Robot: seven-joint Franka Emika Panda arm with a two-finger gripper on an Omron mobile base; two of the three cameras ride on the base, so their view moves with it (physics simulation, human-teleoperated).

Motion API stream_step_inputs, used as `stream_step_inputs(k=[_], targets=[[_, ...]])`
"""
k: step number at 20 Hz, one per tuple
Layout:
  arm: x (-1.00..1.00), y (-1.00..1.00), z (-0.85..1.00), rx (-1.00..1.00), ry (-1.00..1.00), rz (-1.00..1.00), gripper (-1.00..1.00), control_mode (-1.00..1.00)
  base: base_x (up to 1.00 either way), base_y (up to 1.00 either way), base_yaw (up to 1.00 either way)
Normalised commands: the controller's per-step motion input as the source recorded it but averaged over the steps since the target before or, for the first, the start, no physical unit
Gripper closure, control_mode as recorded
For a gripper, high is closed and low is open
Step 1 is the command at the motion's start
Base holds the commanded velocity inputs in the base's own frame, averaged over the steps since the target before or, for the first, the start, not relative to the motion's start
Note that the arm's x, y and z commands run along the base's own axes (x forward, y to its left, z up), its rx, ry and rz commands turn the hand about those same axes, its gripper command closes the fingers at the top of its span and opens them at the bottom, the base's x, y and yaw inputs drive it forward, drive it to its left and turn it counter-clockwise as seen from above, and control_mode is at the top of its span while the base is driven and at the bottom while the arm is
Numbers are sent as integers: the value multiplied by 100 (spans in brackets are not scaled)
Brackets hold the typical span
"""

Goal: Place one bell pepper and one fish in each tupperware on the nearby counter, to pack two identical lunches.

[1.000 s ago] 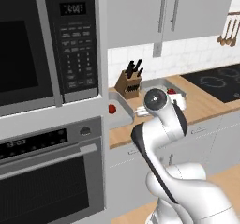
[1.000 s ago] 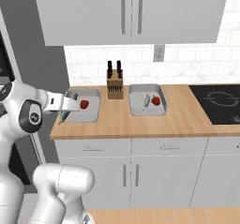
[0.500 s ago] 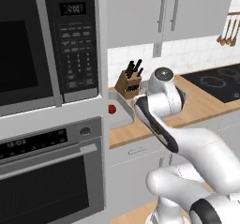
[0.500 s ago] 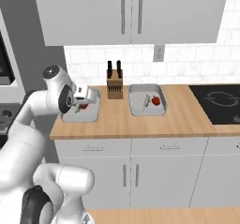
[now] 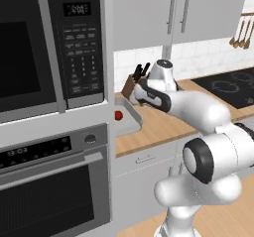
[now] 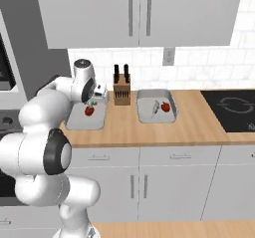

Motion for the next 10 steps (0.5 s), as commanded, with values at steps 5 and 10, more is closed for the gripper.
stream_step_inputs(k=[5, 10], targets=[[56, 39, -57, 2, 0, 1, 100, -100, 0, 0, 0], [76, 35, -37, 9, 0, 2, 100, -100, 0, 0, 0]])
